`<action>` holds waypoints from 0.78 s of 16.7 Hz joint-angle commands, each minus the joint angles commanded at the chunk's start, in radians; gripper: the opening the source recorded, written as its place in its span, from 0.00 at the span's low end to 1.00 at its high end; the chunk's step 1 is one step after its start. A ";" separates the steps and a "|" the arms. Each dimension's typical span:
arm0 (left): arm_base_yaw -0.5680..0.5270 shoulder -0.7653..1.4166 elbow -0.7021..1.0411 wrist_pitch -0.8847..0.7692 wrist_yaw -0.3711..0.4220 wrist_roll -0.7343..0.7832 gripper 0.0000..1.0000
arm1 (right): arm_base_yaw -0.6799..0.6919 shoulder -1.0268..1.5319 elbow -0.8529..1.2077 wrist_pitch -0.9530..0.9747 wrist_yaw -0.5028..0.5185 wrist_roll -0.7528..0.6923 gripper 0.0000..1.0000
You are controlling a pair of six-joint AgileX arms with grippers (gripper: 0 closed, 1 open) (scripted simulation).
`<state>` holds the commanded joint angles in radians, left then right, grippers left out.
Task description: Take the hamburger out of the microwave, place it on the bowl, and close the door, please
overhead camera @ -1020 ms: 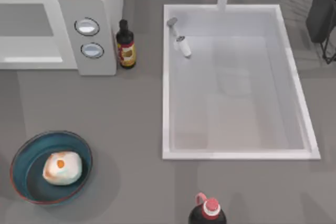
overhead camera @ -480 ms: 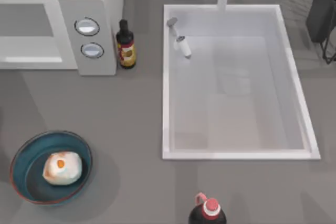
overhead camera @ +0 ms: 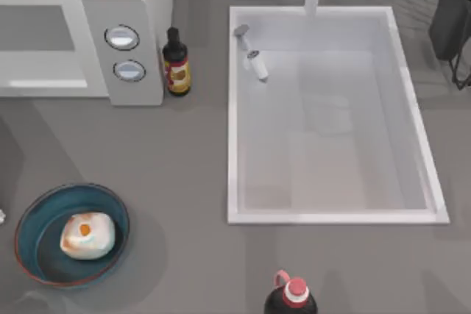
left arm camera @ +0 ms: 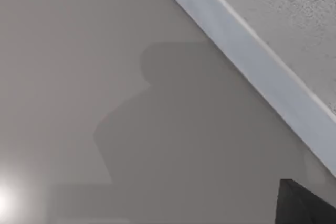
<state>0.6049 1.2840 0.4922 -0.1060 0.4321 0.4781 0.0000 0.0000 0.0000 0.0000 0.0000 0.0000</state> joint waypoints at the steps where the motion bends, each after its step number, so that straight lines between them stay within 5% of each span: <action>1: -0.018 -0.018 -0.016 0.007 -0.011 -0.017 0.00 | 0.000 0.000 0.000 0.000 0.000 0.000 1.00; 7: -0.033 -0.025 -0.024 0.008 -0.020 -0.033 0.00 | 0.000 0.000 0.000 0.000 0.000 0.000 1.00; 13: -0.221 -0.097 -0.070 0.016 -0.148 -0.177 0.00 | 0.000 0.000 0.000 0.000 0.000 0.000 1.00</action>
<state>0.3836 1.1874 0.4224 -0.0902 0.2845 0.3009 0.0000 0.0000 0.0000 0.0000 0.0000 0.0000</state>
